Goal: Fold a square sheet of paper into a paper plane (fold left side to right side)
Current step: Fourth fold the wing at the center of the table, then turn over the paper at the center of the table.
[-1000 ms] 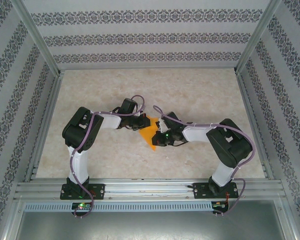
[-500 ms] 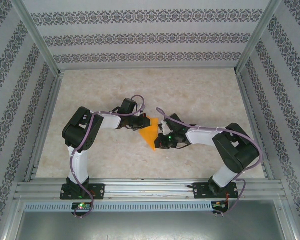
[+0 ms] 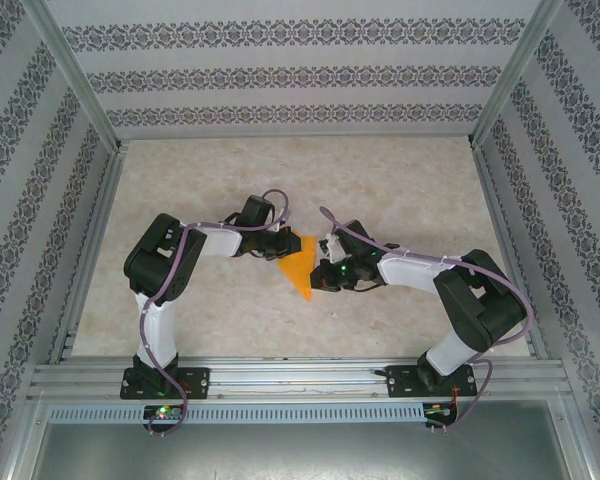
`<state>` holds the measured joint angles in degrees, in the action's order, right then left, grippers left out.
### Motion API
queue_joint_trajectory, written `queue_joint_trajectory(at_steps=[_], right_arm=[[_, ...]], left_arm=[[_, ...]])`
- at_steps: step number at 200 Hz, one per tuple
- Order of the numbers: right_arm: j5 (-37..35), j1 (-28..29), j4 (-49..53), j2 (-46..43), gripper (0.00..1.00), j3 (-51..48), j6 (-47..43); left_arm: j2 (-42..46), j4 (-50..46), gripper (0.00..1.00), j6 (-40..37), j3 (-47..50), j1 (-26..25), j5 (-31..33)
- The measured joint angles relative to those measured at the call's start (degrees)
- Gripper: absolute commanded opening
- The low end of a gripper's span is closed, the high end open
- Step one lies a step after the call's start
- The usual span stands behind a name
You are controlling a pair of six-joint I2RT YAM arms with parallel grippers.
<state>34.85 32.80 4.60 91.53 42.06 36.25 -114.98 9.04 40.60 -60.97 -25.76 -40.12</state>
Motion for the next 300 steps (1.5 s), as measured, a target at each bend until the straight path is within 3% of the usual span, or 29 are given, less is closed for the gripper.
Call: queue_joint_trajectory(at_steps=[182,225,273,288,300], right_arm=[[3.1,1.9,-6.2,7.0,0.00,-1.6,1.1],[3.1,1.9,-5.9,7.1,0.00,-1.1,1.1],[3.6,-0.7,-4.8,0.9,0.40,-1.2,-0.5],[3.8,-3.0,-5.1,-1.7,0.49,-0.8,-1.9],[3.8,-4.9,-5.5,-2.6,0.51,-0.2,-3.2]], left_arm=[[9.1,-6.1,0.17,-1.3,1.4,0.4,2.3],[13.6,-7.1,0.29,-2.4,3.3,0.4,4.0],[23.0,-6.7,0.41,-3.1,9.4,0.4,7.8],[26.6,-6.3,0.44,-3.3,11.6,0.4,9.6],[29.4,-6.1,0.47,-3.6,13.2,0.4,11.1]])
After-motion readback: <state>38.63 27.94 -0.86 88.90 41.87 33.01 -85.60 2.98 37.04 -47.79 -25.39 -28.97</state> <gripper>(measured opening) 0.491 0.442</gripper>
